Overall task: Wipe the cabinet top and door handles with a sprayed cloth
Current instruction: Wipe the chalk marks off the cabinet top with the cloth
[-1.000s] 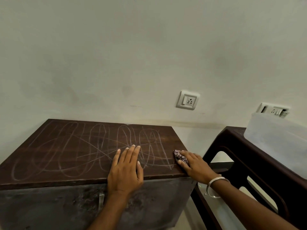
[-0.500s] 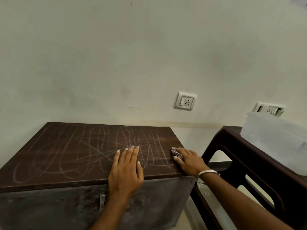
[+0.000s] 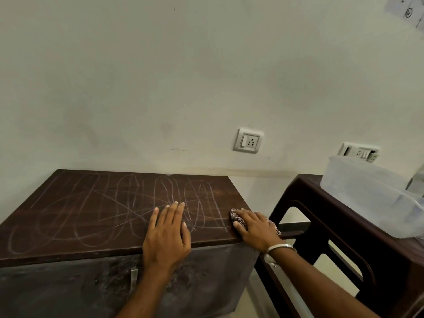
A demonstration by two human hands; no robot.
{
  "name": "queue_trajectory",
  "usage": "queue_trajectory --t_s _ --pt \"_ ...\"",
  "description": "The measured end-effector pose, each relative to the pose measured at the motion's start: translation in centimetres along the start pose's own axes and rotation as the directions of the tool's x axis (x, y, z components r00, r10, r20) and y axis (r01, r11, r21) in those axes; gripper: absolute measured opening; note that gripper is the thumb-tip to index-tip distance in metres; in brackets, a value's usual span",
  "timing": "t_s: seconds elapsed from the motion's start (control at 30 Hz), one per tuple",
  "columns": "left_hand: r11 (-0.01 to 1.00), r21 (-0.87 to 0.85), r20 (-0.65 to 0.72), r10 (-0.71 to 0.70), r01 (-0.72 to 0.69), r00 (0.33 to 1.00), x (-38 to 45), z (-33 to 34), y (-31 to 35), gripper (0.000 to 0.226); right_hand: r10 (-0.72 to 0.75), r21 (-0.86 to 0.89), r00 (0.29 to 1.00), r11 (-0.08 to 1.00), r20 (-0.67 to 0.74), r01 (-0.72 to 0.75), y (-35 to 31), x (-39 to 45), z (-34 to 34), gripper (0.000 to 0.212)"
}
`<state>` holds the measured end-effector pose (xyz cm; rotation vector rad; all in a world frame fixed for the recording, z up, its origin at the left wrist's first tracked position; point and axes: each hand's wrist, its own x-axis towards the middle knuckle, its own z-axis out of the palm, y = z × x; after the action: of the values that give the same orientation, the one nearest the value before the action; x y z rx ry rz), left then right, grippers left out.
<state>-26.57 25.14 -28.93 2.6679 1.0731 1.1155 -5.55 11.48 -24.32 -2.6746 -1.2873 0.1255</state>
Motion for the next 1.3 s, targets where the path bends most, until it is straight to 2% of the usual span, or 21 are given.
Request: queue_trajectory --t_s 0.17,0.33,0.47,0.83,0.9,1.13,1.3 --pt "1.0 0.002 0.002 0.0 0.0 1.0 -0.1 0.0 -0.1 0.056 -0.043 0.0 0.999 0.999 -0.007 0.043 0.4 -0.6 -0.1 0.052" --pt "1.0 -0.006 0.002 -0.002 0.002 1.0 0.0 0.0 -0.1 0.056 0.019 0.033 1.0 0.999 -0.007 -0.018 1.0 -0.1 -0.1 0.057" --pt "1.0 -0.006 0.008 0.003 -0.003 1.0 0.0 0.1 -0.1 0.055 0.025 0.016 1.0 1.0 -0.01 -0.025 -0.1 -0.4 0.0 0.051" --pt "1.0 0.002 0.038 0.003 -0.003 0.999 0.0 -0.3 -0.1 0.055 -0.144 -0.015 0.989 0.99 -0.035 0.143 -4.5 -2.1 0.9 0.049" --pt "1.0 0.003 0.038 0.005 -0.005 0.999 -0.1 -0.4 -0.2 0.055 -0.133 -0.021 0.99 0.991 -0.042 0.132 -3.5 -2.3 0.7 0.05" --pt "0.999 0.007 0.051 0.04 -0.041 0.998 -0.2 -0.5 -0.6 0.055 0.039 0.023 0.997 0.999 -0.062 -0.038 -1.3 -2.5 0.2 0.05" --pt "0.999 0.045 0.06 0.018 -0.021 0.998 -0.1 -0.8 -1.5 0.057 -0.007 0.014 0.998 1.0 -0.062 0.008 -4.3 -2.8 0.4 0.048"
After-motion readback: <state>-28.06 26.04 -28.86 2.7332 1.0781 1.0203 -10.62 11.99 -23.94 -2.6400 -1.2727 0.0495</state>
